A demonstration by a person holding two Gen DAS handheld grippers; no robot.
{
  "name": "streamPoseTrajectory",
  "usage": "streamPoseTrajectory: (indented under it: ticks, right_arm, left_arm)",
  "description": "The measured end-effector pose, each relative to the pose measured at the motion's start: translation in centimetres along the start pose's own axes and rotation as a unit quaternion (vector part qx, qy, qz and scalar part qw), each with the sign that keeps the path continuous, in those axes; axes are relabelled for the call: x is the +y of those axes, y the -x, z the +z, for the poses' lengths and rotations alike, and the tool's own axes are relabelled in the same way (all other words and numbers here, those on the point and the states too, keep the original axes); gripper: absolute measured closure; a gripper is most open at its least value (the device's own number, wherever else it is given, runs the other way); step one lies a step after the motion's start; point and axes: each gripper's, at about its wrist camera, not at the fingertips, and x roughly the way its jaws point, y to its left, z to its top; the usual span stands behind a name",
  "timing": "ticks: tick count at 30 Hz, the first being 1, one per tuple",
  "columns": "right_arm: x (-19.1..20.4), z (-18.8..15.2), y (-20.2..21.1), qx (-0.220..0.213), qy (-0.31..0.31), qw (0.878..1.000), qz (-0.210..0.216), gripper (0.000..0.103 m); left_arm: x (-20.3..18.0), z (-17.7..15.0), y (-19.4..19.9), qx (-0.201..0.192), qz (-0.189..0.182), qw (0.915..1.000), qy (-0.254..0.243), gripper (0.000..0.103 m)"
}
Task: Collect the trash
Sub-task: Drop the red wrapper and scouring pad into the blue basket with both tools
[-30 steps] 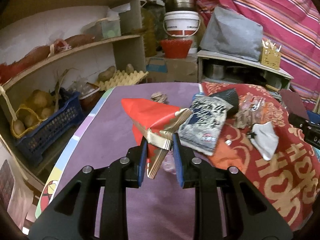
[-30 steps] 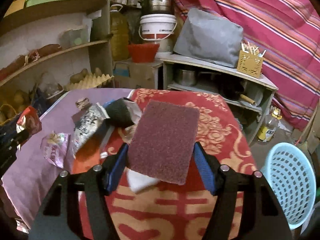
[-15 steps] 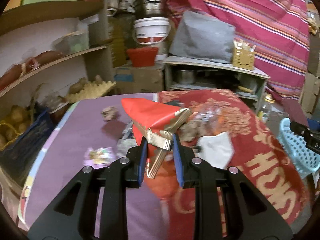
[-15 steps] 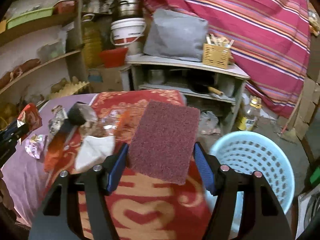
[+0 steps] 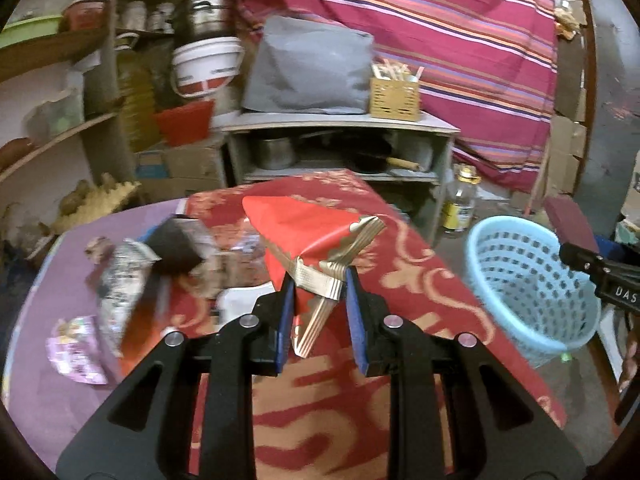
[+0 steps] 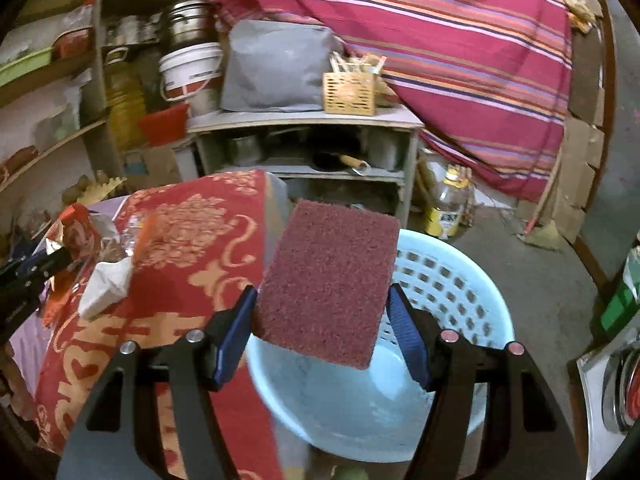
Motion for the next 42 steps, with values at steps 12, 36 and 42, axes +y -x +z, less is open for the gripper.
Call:
streamPoseTrajectory:
  ticks: [12,36,42]
  right_arm:
    - [-6.0,-0.8,-0.6,0.012,-0.038,0.999,-0.028,0.038]
    - [-10.6,-1.6,-2.1,0.030,-0.080,0.995,-0.048,0.038]
    - [-10.1,-1.3,-2.4,0.032,-0.077,0.995,-0.048,0.038]
  left_arm:
    - [-10.7,1.1,-2.5,-0.001,-0.103,0.9942,-0.032,0.080]
    - [-17.5,0.5,-7.3,0.055,-0.161,0.9838,-0.057,0.042]
    - [-16.0,0.8,-6.7,0.047,-0.138,0.9881,-0.051,0.038]
